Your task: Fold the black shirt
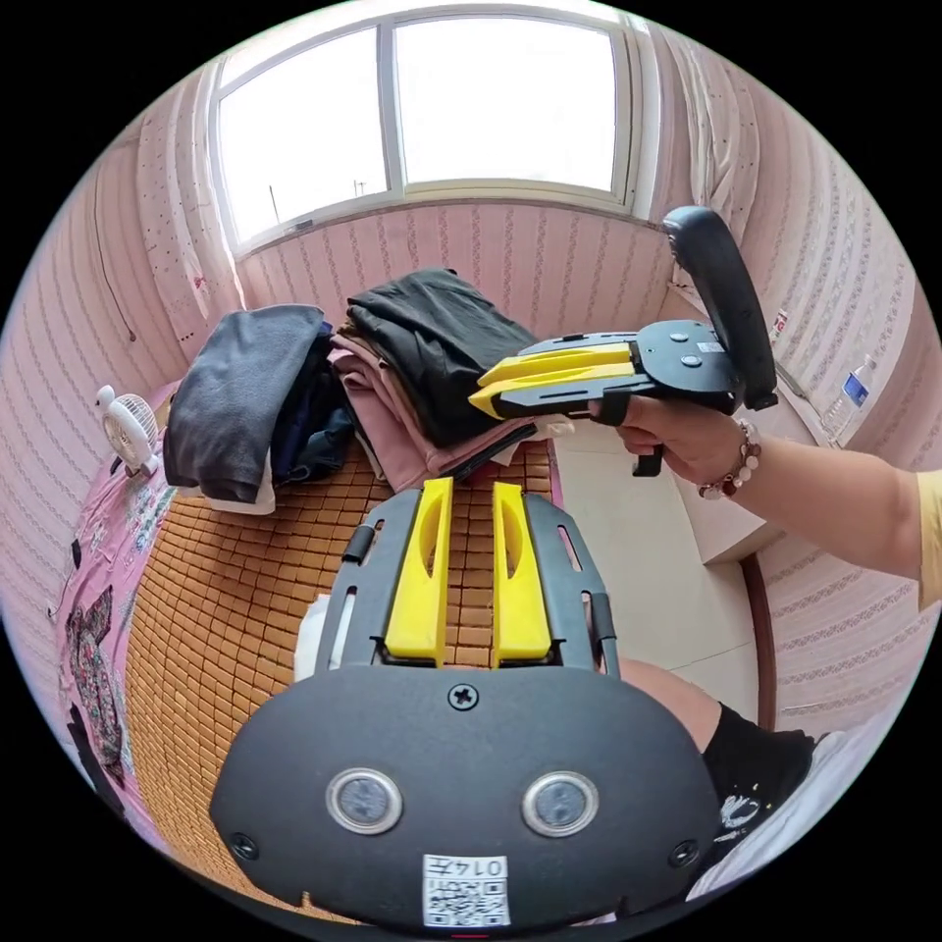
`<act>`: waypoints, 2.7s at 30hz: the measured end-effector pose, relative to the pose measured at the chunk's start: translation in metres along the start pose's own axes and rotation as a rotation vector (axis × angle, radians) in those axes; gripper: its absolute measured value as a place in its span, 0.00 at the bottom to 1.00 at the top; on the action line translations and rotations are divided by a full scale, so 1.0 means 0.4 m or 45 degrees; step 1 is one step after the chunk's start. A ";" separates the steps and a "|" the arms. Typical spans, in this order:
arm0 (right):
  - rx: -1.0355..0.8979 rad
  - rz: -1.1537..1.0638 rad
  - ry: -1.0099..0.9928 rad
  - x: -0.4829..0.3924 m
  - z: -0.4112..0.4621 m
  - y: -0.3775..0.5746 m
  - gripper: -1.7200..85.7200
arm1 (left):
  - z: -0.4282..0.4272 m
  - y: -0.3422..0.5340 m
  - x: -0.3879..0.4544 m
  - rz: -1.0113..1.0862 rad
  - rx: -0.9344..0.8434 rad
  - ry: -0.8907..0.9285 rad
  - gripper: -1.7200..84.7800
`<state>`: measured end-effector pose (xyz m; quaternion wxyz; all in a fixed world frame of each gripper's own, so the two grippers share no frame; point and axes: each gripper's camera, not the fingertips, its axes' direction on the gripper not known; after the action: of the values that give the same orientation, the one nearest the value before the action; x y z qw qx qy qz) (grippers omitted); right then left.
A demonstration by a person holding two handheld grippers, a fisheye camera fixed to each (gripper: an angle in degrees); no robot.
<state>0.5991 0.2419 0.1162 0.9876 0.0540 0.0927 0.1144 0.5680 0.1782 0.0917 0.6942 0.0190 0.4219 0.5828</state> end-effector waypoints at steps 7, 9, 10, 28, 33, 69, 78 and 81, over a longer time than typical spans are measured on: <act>0.047 0.238 -0.022 0.130 0.000 0.059 0.05 | 0.109 -0.087 -0.022 -0.069 0.006 -0.115 0.10; 0.099 0.276 -0.109 0.180 -0.045 0.101 0.04 | 0.131 -0.104 -0.021 -0.052 0.008 -0.120 0.10; 0.115 0.285 -0.133 0.192 -0.057 0.110 0.03 | 0.146 -0.115 -0.018 -0.047 0.008 -0.132 0.11; 0.860 0.405 -0.700 0.411 -0.562 0.289 0.02 | 0.199 -0.144 -0.090 -0.179 -0.110 -0.106 0.02; 1.066 0.349 -0.781 0.421 -0.749 0.358 0.02 | -0.024 -0.034 -0.145 -0.113 0.064 -0.085 0.01; -0.350 0.173 -0.798 -0.298 0.060 0.101 0.02 | -0.917 1.648 -0.161 -1.486 0.177 -0.338 0.01; -0.474 0.140 -0.786 -0.352 0.139 0.124 0.02 | -0.831 1.741 -0.166 -1.743 -0.095 -0.326 0.01; -0.494 0.071 -0.778 -0.373 0.144 0.110 0.02 | -0.879 1.742 -0.161 -1.772 -0.032 -0.342 0.02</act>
<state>0.4582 0.2443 0.2034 0.9581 -0.1002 -0.2316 0.1354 -0.1960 0.1845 0.2628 0.9517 -0.1912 0.2401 0.0014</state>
